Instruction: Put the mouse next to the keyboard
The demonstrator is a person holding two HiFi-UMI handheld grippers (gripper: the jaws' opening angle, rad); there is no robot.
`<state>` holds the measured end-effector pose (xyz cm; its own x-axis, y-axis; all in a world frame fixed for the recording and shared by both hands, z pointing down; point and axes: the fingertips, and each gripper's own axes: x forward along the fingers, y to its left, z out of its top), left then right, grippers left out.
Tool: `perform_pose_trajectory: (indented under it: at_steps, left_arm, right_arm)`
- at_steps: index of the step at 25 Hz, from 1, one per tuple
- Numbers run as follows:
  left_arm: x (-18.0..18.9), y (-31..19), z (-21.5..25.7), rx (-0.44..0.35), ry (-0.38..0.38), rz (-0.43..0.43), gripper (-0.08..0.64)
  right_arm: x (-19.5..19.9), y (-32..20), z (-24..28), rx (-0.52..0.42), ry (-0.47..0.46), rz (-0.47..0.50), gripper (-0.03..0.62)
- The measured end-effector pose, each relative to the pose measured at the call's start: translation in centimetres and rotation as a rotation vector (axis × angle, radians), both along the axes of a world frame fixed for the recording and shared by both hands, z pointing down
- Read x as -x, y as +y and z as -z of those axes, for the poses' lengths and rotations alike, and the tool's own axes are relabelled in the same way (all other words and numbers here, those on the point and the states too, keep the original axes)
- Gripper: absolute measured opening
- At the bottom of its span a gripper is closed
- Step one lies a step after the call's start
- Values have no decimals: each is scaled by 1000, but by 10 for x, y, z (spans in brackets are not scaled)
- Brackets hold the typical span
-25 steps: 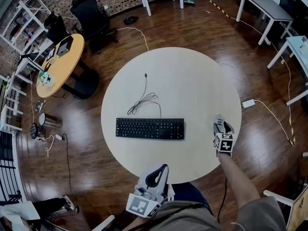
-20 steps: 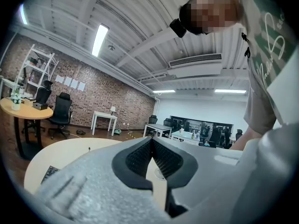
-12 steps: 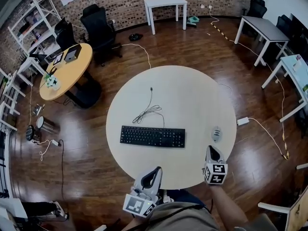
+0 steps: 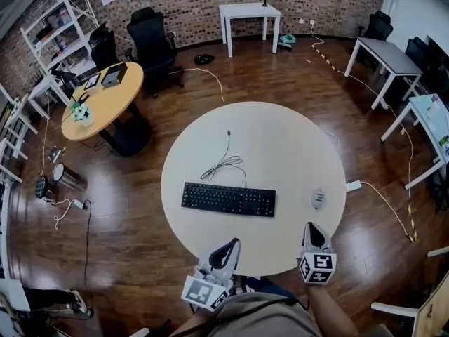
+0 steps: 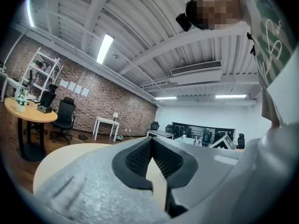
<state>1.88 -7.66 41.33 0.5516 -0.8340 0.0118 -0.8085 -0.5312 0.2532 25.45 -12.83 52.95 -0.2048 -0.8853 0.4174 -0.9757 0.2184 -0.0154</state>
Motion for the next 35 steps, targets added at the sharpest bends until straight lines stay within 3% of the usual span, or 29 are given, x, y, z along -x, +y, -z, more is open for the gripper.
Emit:
perform_pose_trajectory:
  at_steps: [10,15,18,25,35]
  left_arm:
    - [37,25,-12,27,45,-1,2]
    - [72,60,-21,15,0,-16,2]
    - [81,76,-35,49,-24,-33,2]
    - [111,96,-44,62,24,-46,2]
    - [95,156,-32,56,31,-9,2]
  right_arm:
    - [36,22,23,-39,38,21,3]
    - [53,58,17,20,87,-7,3]
    - [52,82,5,61,114,-31,3]
    - [103,117,-1,91,121,-4,3]
    - [118,146,19,19,78,80,3]
